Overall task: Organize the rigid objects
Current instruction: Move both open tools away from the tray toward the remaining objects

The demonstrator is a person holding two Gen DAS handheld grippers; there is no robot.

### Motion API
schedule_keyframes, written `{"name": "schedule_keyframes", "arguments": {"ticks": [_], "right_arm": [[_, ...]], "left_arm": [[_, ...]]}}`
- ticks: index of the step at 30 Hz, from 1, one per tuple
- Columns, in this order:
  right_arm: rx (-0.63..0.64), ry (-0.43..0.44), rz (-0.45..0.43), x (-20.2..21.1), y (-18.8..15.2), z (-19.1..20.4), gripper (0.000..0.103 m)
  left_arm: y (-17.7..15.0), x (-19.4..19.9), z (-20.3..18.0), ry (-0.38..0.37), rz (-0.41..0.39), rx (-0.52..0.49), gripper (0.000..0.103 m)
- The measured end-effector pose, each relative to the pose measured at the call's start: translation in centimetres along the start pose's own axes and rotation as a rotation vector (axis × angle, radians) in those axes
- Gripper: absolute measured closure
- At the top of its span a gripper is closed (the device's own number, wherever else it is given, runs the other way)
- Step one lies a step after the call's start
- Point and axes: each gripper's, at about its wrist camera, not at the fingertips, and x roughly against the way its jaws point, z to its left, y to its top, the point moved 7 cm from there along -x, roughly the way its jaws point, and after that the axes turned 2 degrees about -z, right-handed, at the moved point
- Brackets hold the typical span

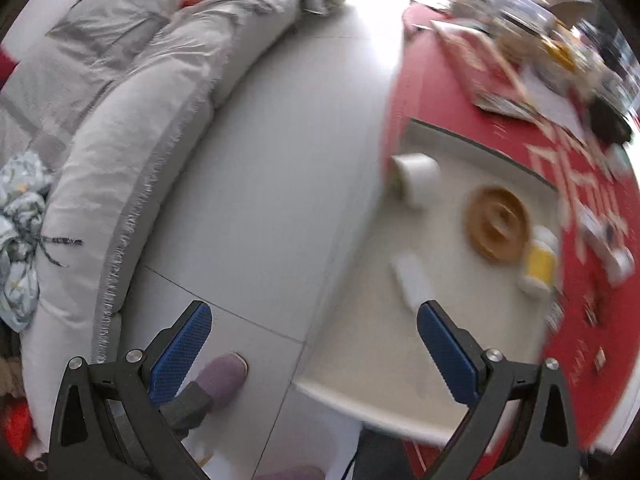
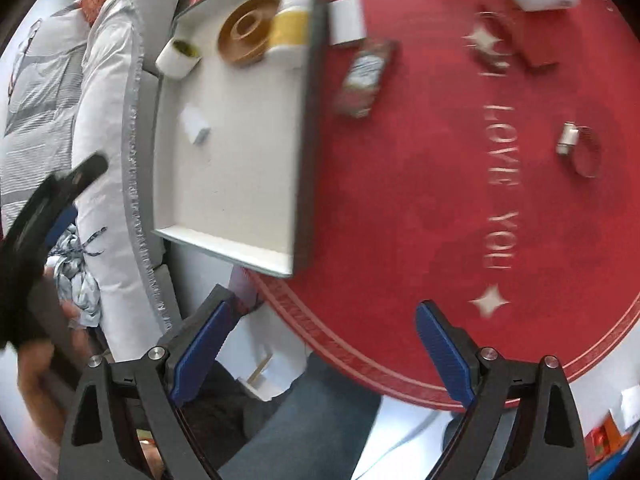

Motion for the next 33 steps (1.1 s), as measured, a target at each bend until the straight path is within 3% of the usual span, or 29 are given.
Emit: {"name": "schedule_keyframes", "arguments": {"ticks": [4,8,10,14,20,24,28,30,33], "right_arm": [[-0.002,-0.072,-0.05,1.4,1.6,-0.7,0.009],[-0.046,-0.128,-0.128,3.9,3.5,-2.6,0.009],[-0.07,-0.143,-0.167,4.8,4.2,-3.1,0.009],[-0.102,-0.159,-0.219,5.2,5.4,-2.6,0.009],[-0.108,-0.145,-0.213,4.0,6.6,-0.7,0.009],[-0.109,-0.136,-0.23,3.6,7.8,0.4,0.009],[-0.103,-0.162,-0.262,4.6,8.3,0.2,0.009],[-0.127,-0.186,-0.272,5.2,8.1,-1.0,0.009],[-0.21,-0.217,-0.269,6.1,7.5,-4.0,0.009]], "left_arm": [[1.0,-4.1,3.7,0.039,-0.003,0.196,0.0],[0.0,-8.2,7.1,0.068,0.052,0.377,0.0],[-0.8,-9.8,7.8,0.032,0.087,0.467,0.0],[-0.6,-11.4,7.5,-0.028,0.098,0.553,0.0],[3.2,-12.4,5.9,-0.129,0.064,0.615,0.0],[8.8,-12.0,3.8,-0.181,-0.003,0.549,0.0],[12.7,-8.5,1.6,-0.164,-0.108,0.3,0.0],[12.8,-5.8,-0.7,-0.202,-0.129,0.126,0.0],[9.6,-2.6,-6.1,-0.332,-0.055,-0.088,0.0]]}}
